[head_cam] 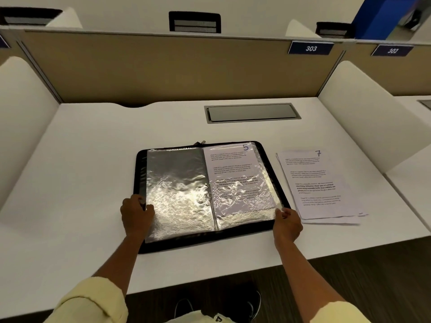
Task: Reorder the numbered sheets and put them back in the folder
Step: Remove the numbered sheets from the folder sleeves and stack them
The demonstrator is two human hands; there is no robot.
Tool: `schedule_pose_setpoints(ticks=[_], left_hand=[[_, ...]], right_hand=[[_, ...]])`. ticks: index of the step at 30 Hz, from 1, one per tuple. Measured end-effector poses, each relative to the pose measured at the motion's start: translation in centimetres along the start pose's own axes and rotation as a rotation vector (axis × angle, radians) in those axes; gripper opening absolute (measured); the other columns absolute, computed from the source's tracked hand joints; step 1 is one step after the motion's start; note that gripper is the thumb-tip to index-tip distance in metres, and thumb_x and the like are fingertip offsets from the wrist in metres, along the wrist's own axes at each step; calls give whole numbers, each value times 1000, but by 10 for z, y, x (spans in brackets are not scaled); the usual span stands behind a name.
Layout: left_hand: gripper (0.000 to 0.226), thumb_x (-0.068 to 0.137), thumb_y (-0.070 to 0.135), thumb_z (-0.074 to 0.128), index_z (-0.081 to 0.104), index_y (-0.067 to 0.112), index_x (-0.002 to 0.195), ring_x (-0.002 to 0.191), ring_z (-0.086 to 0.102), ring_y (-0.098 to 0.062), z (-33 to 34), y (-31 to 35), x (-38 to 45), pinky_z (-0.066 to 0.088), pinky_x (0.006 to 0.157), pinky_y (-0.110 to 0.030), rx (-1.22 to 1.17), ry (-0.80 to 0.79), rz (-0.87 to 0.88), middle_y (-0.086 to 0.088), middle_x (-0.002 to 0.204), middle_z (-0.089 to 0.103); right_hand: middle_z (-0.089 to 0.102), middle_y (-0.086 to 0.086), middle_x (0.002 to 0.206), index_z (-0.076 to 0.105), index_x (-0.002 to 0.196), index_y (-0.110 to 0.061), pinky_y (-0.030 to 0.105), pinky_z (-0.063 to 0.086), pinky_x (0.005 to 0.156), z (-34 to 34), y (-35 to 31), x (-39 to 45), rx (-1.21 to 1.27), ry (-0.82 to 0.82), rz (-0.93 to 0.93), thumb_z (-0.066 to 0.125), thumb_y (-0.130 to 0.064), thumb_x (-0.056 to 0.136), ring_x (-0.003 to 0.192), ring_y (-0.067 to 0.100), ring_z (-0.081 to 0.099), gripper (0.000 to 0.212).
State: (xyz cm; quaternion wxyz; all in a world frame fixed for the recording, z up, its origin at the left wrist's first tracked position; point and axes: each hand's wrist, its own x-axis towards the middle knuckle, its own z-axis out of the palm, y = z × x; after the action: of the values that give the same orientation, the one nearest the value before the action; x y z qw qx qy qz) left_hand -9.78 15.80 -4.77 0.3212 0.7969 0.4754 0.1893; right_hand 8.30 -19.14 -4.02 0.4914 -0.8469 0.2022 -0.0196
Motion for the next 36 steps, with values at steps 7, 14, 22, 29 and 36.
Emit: schedule_pose_setpoints(ticks=[7,14,22,29,36], left_hand=[[39,80,23,56,58,11,116,113,46,-38,22,26,-12,40,91,-52,93,5,294,-14,123,51],[36,79,38,52,60,20,109,123,41,-28,65,58,-45,39,90,-50,49,-241,601,-10,132,50],[49,71,63,67,66,24,101,115,51,-23,103,104,-82,42,90,-38,17,-446,816,-2,123,57],[37,74,44,78,71,19,101,102,52,-23,120,137,-100,46,85,-36,-47,-509,882,-1,109,61],[5,82,8,72,74,10,86,86,56,-25,125,146,-110,49,73,-39,-98,-511,845,-3,85,65]], right_hand=[[70,14,100,72,96,-10,43,57,81,-6,0,3,-13,18,-2,68,-16,94,89,30,66,7],[71,11,92,72,96,-6,37,55,88,-13,-5,2,237,-34,76,66,-15,96,89,24,65,11],[72,2,88,70,85,-21,41,58,84,-13,-28,-3,441,-173,162,65,-30,97,89,22,69,16],[72,2,86,71,81,-16,42,56,85,-17,-39,-9,401,-207,97,61,-32,99,82,16,68,27],[73,-1,83,72,80,-13,34,55,75,-24,-36,-10,296,-196,39,63,-41,96,76,16,70,34]])
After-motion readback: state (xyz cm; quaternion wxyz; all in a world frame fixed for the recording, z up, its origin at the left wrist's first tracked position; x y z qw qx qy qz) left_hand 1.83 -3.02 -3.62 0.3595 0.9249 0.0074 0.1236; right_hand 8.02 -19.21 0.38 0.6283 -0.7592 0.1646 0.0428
